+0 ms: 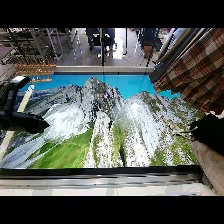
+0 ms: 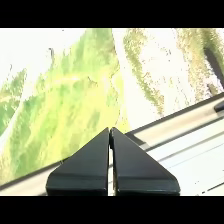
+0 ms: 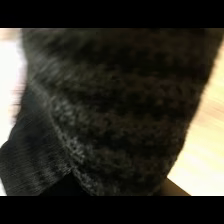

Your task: Fold the clothes and pants, and hang the long-sleeved shirts on hangers.

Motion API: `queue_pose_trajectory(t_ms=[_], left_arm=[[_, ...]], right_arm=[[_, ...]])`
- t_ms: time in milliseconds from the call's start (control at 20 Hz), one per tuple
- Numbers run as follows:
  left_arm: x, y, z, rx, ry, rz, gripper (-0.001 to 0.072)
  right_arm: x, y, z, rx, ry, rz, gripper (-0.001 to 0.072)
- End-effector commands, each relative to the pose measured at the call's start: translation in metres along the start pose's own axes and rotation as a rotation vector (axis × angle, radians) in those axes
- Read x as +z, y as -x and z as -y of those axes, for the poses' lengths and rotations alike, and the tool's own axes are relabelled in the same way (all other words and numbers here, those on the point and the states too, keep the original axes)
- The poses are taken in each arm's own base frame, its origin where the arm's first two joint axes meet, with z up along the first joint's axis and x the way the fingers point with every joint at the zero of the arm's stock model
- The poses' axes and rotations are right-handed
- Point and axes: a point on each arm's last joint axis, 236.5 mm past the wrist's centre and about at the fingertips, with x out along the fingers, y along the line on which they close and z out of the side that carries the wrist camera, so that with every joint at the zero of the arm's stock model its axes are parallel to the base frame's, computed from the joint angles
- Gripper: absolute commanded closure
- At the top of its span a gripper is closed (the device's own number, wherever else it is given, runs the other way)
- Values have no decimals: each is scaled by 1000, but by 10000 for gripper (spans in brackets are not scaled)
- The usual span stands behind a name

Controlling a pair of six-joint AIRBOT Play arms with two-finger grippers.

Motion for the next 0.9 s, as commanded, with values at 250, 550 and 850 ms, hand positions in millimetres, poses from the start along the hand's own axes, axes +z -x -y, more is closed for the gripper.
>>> queue_pose_trajectory(t_ms=[250,550,850], left_arm=[[-4,-30,-13,-9,45,-90,687],[-22,-14,-93,348,111,-149,685],[-17,69,-221,911,221,-33,686]], right_arm=[[-48,-48,149,-358,-108,-91,8],[47,29,71,-307,78,160,13],[36,-17,-179,304,354,135,15]])
